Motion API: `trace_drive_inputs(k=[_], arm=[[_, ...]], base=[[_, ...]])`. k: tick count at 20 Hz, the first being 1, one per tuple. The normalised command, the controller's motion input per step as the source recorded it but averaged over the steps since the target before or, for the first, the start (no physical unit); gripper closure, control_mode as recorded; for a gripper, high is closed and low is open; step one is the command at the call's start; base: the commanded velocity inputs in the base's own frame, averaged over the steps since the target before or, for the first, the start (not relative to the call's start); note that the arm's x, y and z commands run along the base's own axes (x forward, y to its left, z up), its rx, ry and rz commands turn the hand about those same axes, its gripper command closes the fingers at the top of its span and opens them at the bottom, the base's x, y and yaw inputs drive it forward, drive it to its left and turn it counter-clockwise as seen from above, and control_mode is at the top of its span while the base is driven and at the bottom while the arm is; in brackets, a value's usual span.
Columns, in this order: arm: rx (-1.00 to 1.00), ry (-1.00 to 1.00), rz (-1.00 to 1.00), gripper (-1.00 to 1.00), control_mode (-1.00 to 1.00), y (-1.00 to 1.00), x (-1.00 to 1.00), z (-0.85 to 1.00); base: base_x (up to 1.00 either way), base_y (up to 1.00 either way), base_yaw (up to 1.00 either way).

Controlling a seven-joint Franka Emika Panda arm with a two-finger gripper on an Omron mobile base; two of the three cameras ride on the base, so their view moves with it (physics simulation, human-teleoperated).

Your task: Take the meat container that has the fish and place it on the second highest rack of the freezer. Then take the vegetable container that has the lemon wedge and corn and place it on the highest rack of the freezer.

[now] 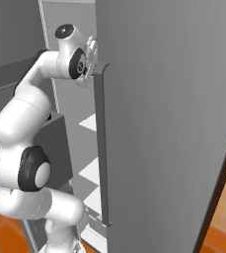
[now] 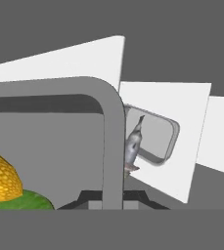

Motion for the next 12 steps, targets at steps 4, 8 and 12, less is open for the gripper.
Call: trace_drive_inputs(k=[4,8,12], arm=[[0.0,0.0,0.0,1.0,-1.0,0.0,0.24,-0.02],[0.0,0.04,0.0,1.0,-1.0,0.0,0.09,-0.1],[0.0,0.09,0.0,1.0,-1.0,0.0,0.06,-0.08]], base=[[0.0,0.0,0.0],[0.0,0.0,0.0],[0.0,0.0,0.0]])
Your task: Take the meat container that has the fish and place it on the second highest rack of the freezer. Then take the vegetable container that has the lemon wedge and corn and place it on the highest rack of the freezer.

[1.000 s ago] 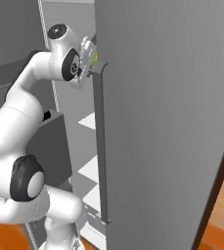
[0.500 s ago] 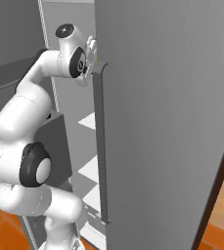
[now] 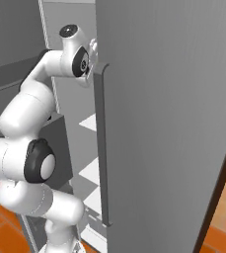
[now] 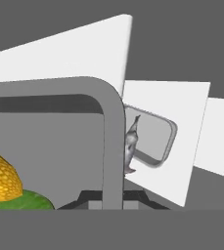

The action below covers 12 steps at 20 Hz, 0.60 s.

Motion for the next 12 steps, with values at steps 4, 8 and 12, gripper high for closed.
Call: trace_drive_inputs(k=[4,8,12], arm=[[0.0,0.07,0.0,1.0,-1.0,0.0,0.16,-0.05],[0.0,0.0,0.0,1.0,-1.0,-0.02,0.43,0.0],[0.0,0.0,0.0,1.0,-1.0,-0.08,0.54,0.0]], base=[[0.0,0.0,0.0],[0.0,0.0,0.0],[0.0,0.0,0.0]])
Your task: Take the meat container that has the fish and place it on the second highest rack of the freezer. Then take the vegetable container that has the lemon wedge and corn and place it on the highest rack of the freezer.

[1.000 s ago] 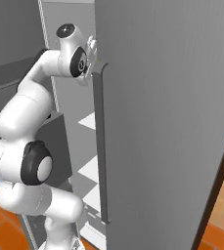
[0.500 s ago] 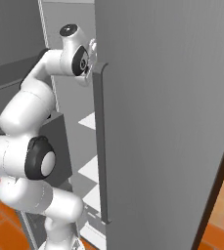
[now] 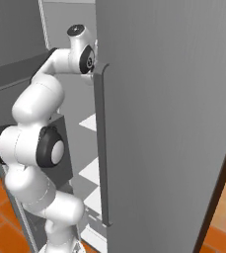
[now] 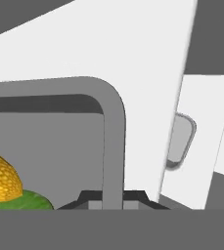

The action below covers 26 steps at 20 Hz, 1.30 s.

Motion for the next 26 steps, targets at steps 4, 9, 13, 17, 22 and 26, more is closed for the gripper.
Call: trace_drive_inputs(k=[4,9,13,17,22,26], arm=[[0.0,0.0,0.0,1.0,-1.0,-0.13,0.52,-0.04],[0.0,0.01,0.0,1.0,-1.0,-0.11,0.43,-0.14],[0.0,0.01,0.0,1.0,-1.0,-0.07,0.32,-0.19],[0.0,0.0,0.0,1.0,-1.0,0.0,0.01,0.0],[0.0,0.0,0.0,1.0,-1.0,0.0,0.0,0.0],[0.0,0.0,0.0,-1.0,-1.0,0.0,0.0,0.0]], base=[[0.0,0.0,0.0],[0.0,0.0,0.0],[0.0,0.0,0.0],[0.0,0.0,0.0],[0.0,0.0,0.0],[0.0,0.0,0.0]])
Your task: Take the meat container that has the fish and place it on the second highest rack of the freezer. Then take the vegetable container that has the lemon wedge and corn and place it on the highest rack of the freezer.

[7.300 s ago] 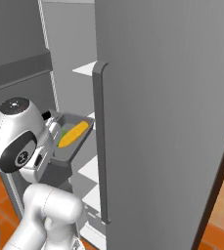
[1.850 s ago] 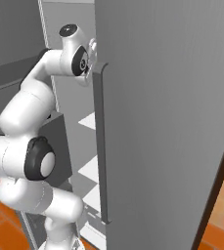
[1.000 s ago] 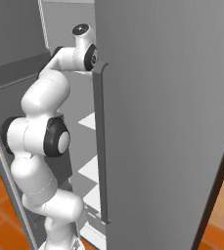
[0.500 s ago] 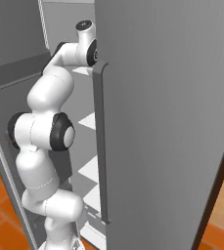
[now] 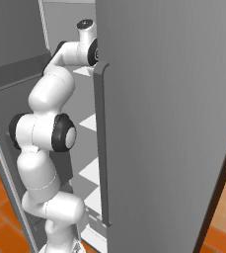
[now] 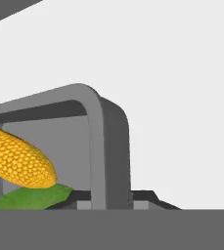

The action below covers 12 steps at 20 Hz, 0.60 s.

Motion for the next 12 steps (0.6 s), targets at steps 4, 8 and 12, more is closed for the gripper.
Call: trace_drive_inputs(k=[4,8,12], arm=[[0.0,0.0,0.0,-1.0,-1.0,0.0,0.0,0.0],[0.0,0.0,0.0,-1.0,-1.0,0.0,0.0,0.0],[0.0,-0.09,0.0,-1.0,-1.0,0.0,-0.22,0.03]], base=[[0.0,0.0,0.0],[0.0,0.0,0.0],[0.0,0.0,0.0]])
